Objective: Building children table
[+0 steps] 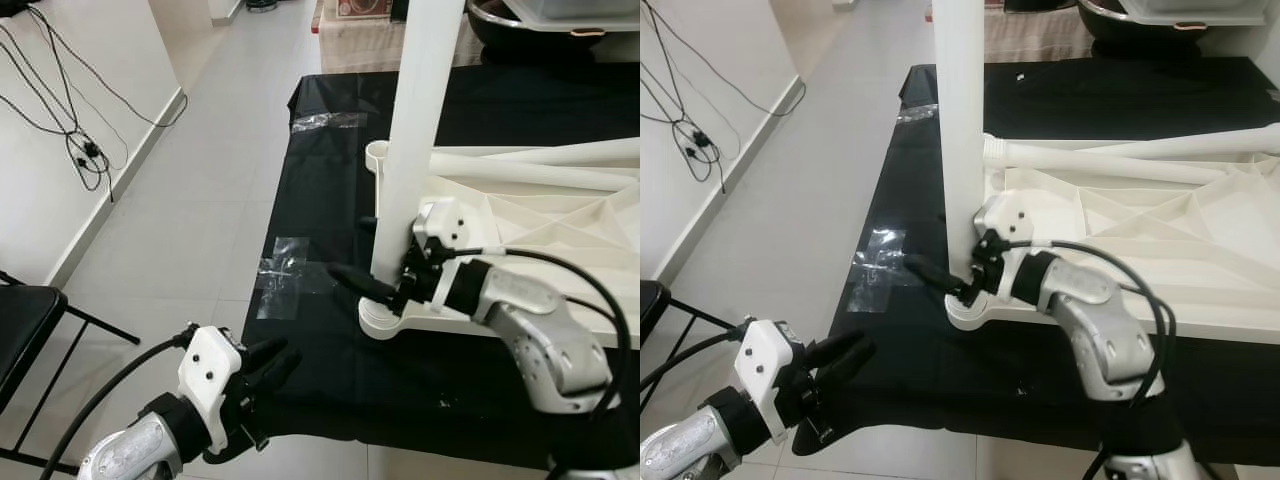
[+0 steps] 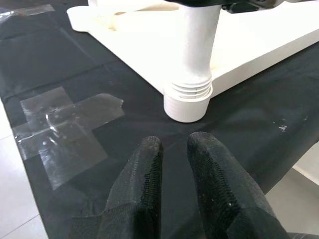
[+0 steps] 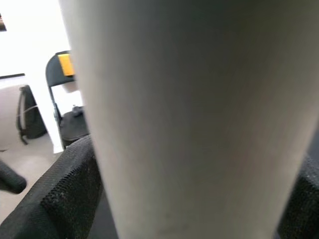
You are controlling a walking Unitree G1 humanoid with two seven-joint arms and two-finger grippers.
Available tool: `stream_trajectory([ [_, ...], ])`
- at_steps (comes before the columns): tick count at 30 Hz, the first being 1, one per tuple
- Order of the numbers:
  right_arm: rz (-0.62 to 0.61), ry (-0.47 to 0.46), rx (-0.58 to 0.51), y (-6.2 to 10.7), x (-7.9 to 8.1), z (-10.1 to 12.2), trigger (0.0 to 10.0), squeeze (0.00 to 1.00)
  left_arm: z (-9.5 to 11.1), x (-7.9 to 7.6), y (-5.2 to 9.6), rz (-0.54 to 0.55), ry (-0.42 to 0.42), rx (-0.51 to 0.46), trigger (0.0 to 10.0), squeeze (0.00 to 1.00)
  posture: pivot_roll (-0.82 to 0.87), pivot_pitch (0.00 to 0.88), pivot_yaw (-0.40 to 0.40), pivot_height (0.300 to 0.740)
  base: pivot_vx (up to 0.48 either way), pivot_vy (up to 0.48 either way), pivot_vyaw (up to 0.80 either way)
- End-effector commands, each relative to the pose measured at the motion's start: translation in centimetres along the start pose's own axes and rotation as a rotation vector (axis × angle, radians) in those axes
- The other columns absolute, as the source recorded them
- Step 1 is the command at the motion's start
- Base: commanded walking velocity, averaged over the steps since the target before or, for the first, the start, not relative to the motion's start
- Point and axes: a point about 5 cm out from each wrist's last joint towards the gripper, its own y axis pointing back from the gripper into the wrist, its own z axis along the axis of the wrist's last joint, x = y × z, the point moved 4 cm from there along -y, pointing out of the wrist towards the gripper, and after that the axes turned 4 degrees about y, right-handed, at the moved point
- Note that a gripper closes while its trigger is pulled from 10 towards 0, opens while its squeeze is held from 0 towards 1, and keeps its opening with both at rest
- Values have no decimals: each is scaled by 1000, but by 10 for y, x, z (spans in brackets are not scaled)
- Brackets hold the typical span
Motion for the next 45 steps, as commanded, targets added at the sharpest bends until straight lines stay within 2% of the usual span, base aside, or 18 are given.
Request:
stream_trajectory([
  [1, 37, -14, -14, -2, 5, 0, 10000, 0, -1, 0, 2, 8, 7, 5, 10000, 0, 71, 183, 52, 740, 0, 0, 0],
  [2, 64, -20, -14, 0, 7, 0, 6980, 0, -1, 0, 1, 7, 7, 4, 10000, 0, 73, 183, 49, 740, 0, 0, 0],
  [3, 64, -20, -14, 0, 7, 0, 6980, 0, -1, 0, 1, 7, 7, 4, 10000, 0, 73, 183, 49, 740, 0, 0, 0],
  [4, 93, -34, -14, 2, 8, 0, 0, 0, -1, 0, 1, 8, 6, 3, 10000, 0, 70, 183, 47, 740, 0, 0, 0],
  [19, 198, -103, 31, 27, 15, -10, 0, 0, -1, 0, 1, 18, 12, -4, 10000, 0, 62, 201, 37, 740, 0, 0, 0],
  [23, 22, -163, 29, 21, 24, -27, 0, 0, -1, 2, 2, 22, 9, -1, 10000, 0, 62, 208, 34, 740, 0, 0, 0],
  [24, -570, -54, 275, 21, -1, -68, 0, 0, -1, 4, 3, 25, 9, 2, 10000, 0, 63, 211, 43, 740, 0, 0, 0],
  [27, -779, -100, 349, 33, 31, -76, 0, 0, 0, 4, 3, 25, 8, 3, 10000, 0, 65, 212, 41, 740, 0, 0, 0],
  [30, -716, -85, 339, 25, 55, -69, 0, 0, -1, 3, 2, 23, 10, 2, 10000, 0, 59, 203, 48, 740, 0, 0, 0],
  [34, -684, -48, 314, 19, 52, -63, 0, 0, -1, 0, -1, 13, 17, 0, 10000, 0, 53, 205, 49, 740, 0, 0, 0],
  [35, -665, -44, 299, 16, 47, -60, 1765, 0, -2, 0, -1, 8, 17, 1, 10000, 0, 48, 203, 43, 740, 0, 0, 0],
  [37, -670, -40, 292, 13, 45, -58, 1765, 0, -2, 0, -2, 4, 16, 2, 10000, 0, 47, 203, 43, 740, 0, 0, 0],
  [38, -662, -72, 239, 8, 43, -51, 10000, 0, -2, 1, -2, 7, 16, 1, 10000, 0, 44, 202, 45, 740, 0, 0, 0],
  [39, -662, -72, 239, 8, 43, -51, 10000, 0, -2, 1, -2, 7, 16, 1, 10000, 0, 44, 202, 45, 740, 0, 0, 0],
  [40, -636, -103, 178, 2, 45, -41, 10000, 388, -2, 2, -2, 10, 15, 2, 10000, 0, 47, 201, 42, 740, 0, 0, 0],
  [41, -618, -124, 136, -2, 47, -35, 10000, 388, -2, 2, -1, 12, 14, 2, 10000, 0, 47, 201, 42, 740, 0, 0, 0],
  [42, -547, -172, 58, -8, 51, -24, 10000, 1000, -3, 2, -1, 14, 15, 3, 10000, 0, 45, 201, 42, 740, 0, 0, 0],
  [45, -416, -195, -33, -13, 53, -8, 10000, 1000, -4, 1, -1, 16, 17, 5, 10000, 0, 44, 202, 42, 740, 0, 0, 0],
])
